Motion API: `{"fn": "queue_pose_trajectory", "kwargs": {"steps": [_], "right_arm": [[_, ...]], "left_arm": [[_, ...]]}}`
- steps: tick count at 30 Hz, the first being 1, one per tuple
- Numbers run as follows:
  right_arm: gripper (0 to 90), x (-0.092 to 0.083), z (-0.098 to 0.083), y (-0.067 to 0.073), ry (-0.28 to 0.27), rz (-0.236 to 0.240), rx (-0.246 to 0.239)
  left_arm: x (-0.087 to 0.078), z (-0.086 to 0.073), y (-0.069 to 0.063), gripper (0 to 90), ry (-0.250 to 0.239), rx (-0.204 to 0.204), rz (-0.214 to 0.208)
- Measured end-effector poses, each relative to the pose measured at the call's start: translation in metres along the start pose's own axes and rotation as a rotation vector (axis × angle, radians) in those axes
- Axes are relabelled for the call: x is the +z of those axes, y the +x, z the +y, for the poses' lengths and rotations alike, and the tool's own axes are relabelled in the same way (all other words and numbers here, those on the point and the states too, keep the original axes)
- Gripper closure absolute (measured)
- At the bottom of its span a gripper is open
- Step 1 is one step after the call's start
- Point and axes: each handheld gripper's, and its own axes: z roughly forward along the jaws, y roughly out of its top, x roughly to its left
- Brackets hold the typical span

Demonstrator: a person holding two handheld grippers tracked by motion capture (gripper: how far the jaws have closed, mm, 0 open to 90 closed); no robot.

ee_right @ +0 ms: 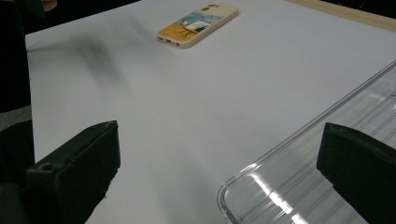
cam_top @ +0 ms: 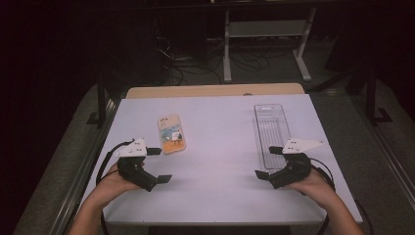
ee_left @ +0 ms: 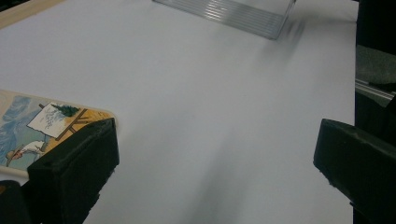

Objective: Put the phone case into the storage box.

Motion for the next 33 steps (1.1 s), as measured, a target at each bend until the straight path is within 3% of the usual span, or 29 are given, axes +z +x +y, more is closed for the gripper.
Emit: {"fn": "queue_pose_trajectory", "kwargs": {"steps": [18,33], "right_arm": [[0.0,0.001,0.000,0.000,0.008,-0.004,-0.010],[0.0,0.000,0.000,-0.001,0.005,-0.002,-0.007]], "left_arm": [[0.011,-0.001,0.007,0.0,0.014,-0.033,0.036],[0.032,0.016,0.026,5.5,0.012,-0.053,0.061]]}}
